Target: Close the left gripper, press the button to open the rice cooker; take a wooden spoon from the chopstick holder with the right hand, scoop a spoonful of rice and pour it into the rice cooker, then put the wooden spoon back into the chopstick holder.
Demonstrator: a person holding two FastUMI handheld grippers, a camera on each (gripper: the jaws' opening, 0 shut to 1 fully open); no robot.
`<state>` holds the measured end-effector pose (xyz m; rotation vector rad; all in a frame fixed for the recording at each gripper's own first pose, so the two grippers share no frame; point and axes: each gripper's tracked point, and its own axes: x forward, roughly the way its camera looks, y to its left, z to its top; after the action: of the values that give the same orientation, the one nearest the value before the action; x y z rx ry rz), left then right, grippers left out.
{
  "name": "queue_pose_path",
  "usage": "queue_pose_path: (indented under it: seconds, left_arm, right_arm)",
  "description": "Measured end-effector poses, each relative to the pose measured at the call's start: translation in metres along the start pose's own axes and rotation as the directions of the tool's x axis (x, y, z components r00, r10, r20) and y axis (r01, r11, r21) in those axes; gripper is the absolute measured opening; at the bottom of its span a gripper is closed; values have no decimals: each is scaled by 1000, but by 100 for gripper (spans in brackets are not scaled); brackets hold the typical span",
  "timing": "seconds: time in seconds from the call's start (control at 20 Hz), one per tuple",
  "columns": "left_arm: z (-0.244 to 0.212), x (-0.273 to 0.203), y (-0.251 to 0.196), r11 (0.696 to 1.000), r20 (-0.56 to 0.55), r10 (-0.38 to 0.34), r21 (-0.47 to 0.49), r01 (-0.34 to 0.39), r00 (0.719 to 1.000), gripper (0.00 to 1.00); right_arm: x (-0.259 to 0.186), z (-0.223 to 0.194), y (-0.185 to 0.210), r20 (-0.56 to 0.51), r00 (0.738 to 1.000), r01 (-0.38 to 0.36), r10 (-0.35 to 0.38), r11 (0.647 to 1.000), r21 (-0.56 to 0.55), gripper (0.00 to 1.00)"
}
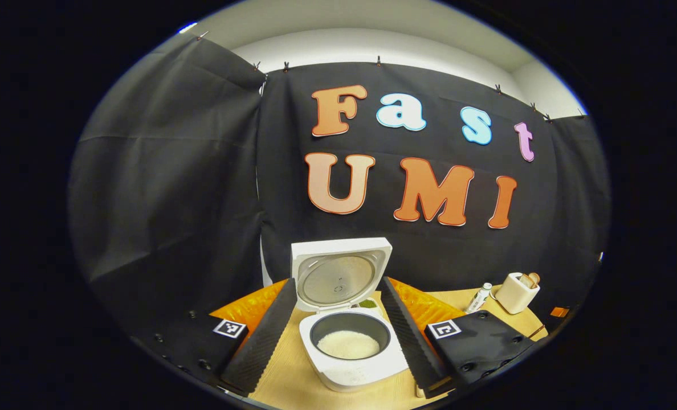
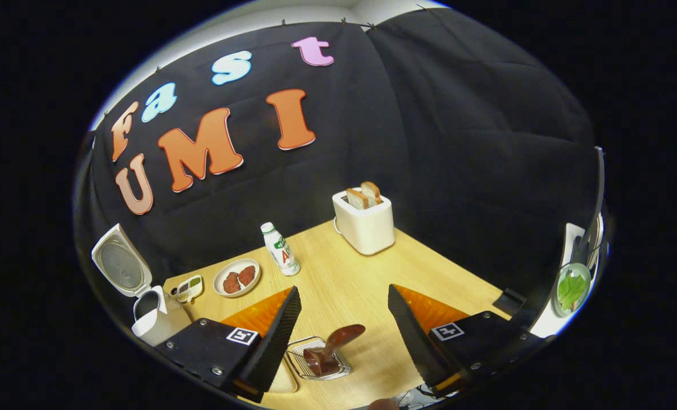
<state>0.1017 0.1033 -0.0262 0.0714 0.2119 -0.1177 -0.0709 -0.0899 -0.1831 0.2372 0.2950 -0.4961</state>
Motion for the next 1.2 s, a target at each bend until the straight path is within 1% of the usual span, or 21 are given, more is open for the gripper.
queue_pose_path:
  seconds: [0.15, 0.25, 0.35, 0.4, 0.5, 0.6, 0.65, 0.7, 0.75, 0.8, 0.85, 0.9, 1.05, 1.2]
  left_arm:
    - [19, 18, -4, 1000, 1, -15, -5, 15, 1000, 100]
    - [38, 33, -4, 1000, 3, -19, 2, 19, 1000, 100]
    - [55, 52, -7, 999, -2, -33, -2, 33, 999, 100]
    - [64, 63, -10, 999, -9, -52, -16, 52, 999, 100]
    - [75, 85, -12, 997, -33, -68, -36, 67, 997, 100]
    - [82, 110, -14, 997, -61, -69, -21, 67, 996, 99]
    - [81, 122, -17, 997, -84, -80, -28, 78, 993, 100]
    - [82, 133, -25, 992, -104, -117, -70, 110, 988, 100]
    - [85, 146, -28, 988, -119, -128, -103, 116, 985, 100]
    - [87, 161, -21, 992, -129, -97, -94, 85, 987, 100]
    - [88, 177, -10, 997, -142, -63, -53, 56, 988, 100]
    - [86, 190, -7, 999, -160, -49, -15, 48, 986, 100]
    - [73, 228, -7, 999, -230, -21, 39, 31, 973, 100]
    - [49, 260, -7, 999, -298, -15, 39, 28, 954, 100]
  right_arm:
    - [-10, 24, 18, 52, 998, -23, 27, 997, -74, 94]
    - [-15, 32, 30, 70, 996, -45, 52, 994, -98, 95]
    - [-18, 33, 40, 75, 994, -68, 76, 992, -107, 95]
    - [-21, 34, 44, 79, 993, -76, 85, 991, -113, 95]
    - [-22, 33, 45, 86, 992, -76, 89, 987, -138, 95]
    - [-25, 35, 45, 91, 992, -77, 91, 986, -148, 95]
    - [-26, 34, 45, 90, 992, -80, 93, 987, -143, 95]
    - [-28, 36, 44, 91, 991, -82, 95, 987, -136, 95]
    - [-29, 38, 41, 96, 991, -80, 93, 988, -132, 95]
    - [-31, 40, 39, 102, 991, -73, 87, 989, -132, 95]
    - [-32, 42, 35, 109, 991, -67, 82, 989, -132, 95]
    - [-34, 43, 33, 112, 991, -65, 79, 990, -128, 95]
    - [-35, 47, 22, 120, 991, -42, 55, 993, -109, 95]
    - [-36, 45, 10, 116, 993, -17, 29, 995, -102, 95]
